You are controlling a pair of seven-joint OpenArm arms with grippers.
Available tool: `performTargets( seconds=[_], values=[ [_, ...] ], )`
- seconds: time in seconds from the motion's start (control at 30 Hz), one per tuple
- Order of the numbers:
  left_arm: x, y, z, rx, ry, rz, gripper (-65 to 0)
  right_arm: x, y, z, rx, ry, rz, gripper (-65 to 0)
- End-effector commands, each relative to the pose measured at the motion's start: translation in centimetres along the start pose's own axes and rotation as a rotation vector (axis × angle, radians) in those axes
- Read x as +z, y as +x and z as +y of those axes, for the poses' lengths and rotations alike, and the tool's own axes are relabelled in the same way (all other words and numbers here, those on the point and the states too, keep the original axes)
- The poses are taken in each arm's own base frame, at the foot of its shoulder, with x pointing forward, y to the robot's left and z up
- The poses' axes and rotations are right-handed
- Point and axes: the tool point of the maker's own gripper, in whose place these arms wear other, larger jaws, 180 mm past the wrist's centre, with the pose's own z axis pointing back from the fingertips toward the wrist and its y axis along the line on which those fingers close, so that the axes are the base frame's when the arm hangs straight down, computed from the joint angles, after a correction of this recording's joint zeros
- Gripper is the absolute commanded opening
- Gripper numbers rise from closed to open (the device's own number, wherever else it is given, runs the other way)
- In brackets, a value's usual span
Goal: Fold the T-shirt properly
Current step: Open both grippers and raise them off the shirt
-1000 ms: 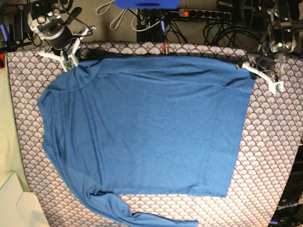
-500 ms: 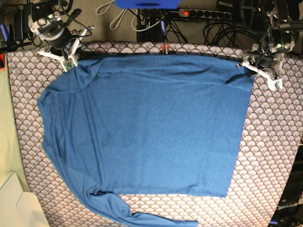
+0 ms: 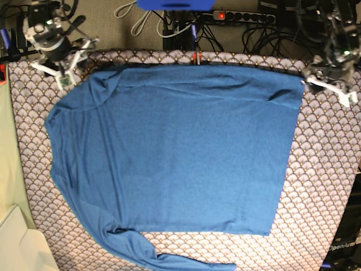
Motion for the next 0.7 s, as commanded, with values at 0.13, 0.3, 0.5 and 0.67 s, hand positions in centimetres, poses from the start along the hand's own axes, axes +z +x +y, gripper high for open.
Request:
performTargets(
  seconds=[0.13, 0.3, 0.5, 0.67],
  values=[
    [2.0, 4.7, 4.1, 0.115, 0.049, -0.143, -25.0, 0.0, 2.6, -1.8, -0.063, -0.062, -0.085, -36.2],
    [3.7, 7.3, 8.6, 0.137, 0.161, -0.214, -24.9, 0.0, 4.8, 0.3, -0.135, -0.037, -0.146, -36.1],
    [4.9, 7.8, 11.6, -0.022, 0.323, -0.200, -25.1, 0.0, 6.7, 3.2, -0.173, 0.023, -0.192, -36.1],
    [4.8, 5.5, 12.2, -0.142, 0.383, -0.125, -25.1, 0.0, 6.7, 4.7, -0.191, 0.056, -0.189, -36.1]
  ],
)
